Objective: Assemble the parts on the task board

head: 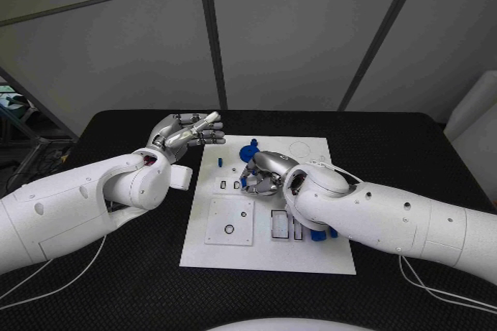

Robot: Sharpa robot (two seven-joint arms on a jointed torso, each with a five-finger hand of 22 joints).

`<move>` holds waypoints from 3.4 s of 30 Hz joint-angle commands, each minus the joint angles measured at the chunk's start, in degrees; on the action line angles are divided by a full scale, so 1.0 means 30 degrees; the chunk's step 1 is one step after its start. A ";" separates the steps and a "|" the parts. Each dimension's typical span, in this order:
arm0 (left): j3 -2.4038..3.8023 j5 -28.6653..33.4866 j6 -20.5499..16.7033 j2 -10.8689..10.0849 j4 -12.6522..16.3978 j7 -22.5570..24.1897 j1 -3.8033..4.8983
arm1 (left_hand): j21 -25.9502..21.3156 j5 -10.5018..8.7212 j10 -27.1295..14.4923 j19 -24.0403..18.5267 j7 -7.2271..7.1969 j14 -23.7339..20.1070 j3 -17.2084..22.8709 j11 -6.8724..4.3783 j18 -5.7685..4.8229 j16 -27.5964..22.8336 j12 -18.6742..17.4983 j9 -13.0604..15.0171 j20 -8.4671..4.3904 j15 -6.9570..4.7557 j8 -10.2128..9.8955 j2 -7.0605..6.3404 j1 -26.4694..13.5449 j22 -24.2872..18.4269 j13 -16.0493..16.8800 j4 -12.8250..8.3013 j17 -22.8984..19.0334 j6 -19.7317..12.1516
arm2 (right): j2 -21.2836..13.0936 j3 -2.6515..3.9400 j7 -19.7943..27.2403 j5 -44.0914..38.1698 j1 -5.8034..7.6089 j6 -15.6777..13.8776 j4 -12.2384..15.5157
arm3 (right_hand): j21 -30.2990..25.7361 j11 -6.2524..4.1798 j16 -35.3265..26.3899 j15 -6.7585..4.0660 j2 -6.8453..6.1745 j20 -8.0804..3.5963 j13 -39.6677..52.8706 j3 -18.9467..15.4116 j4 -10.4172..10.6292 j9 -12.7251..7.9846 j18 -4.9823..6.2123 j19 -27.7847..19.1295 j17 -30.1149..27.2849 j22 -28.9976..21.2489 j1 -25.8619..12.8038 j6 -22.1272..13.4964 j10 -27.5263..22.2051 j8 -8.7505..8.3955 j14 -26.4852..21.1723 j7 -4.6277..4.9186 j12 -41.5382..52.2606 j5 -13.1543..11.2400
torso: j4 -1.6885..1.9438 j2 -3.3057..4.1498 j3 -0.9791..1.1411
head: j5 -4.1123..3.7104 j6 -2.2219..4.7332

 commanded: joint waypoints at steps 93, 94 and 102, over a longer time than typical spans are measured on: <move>-0.2100 -1.9948 0.9823 0.5151 -0.4285 -1.7348 0.3834 | 1.9675 -0.0217 0.4635 0.9039 -0.2905 0.8586 -0.5261 -0.3319 -0.2401 2.7058 2.1514 0.5324 -0.3314 -0.3358 0.9887 0.1283 -0.4123 2.1049 1.8321 0.2697 2.5138 0.0052 | -0.6182 0.1385 0.9929 1.4777 0.1618 -0.6308 0.1065 | -1.4990 0.0257 -1.7724 0.0295 -0.1987 0.0162 -1.7507 0.1673 0.0352 0.0138 0.2615 -0.5516 -1.3451 -1.6933 0.0015 -0.0545 -0.4921 0.0782 -0.2446 0.0143 -2.0421 0.3487 | -0.0508 -0.1170 0.0354 | 0.0783 -0.0603; -0.2148 -1.9952 0.9878 0.5244 -0.4374 -1.7358 0.3835 | 1.9668 -0.0218 0.4595 0.9031 -0.2908 0.8587 -0.5268 -0.3322 -0.2398 2.7061 2.1472 0.5345 -0.3316 -0.3360 0.9907 0.1308 -0.4137 2.1037 1.8258 0.2696 2.5141 0.0043 | -0.6169 0.1385 0.9902 1.4728 0.1618 -0.6297 0.1071 | -1.5027 0.0263 -1.7762 0.0300 -0.1970 0.0161 -1.7516 0.1674 0.0350 0.0138 0.2613 -0.5506 -1.3454 -1.6956 -0.0012 -0.0567 -0.4957 0.0794 -0.2446 0.0149 -2.0389 0.3600 | -0.0516 -0.1156 0.0355 | 0.0765 -0.0631; -0.2457 -1.9958 1.0187 0.5720 -0.4885 -1.7396 0.3829 | 1.9665 -0.0217 0.4471 0.9022 -0.2909 0.8597 -0.5276 -0.3324 -0.2395 2.7086 2.1341 0.5380 -0.3320 -0.3362 0.9938 0.1355 -0.4149 2.1032 1.8064 0.2690 2.5176 0.0017 | -0.6089 0.1384 0.9738 1.4546 0.1618 -0.6218 0.1075 | -1.5131 0.0280 -1.7876 0.0307 -0.1954 0.0158 -1.7548 0.1693 0.0300 0.0134 0.2608 -0.5470 -1.3459 -1.7018 -0.0050 -0.0645 -0.5079 0.0829 -0.2438 0.0169 -2.0283 0.4035 | -0.0550 -0.1073 0.0320 | 0.0711 -0.0707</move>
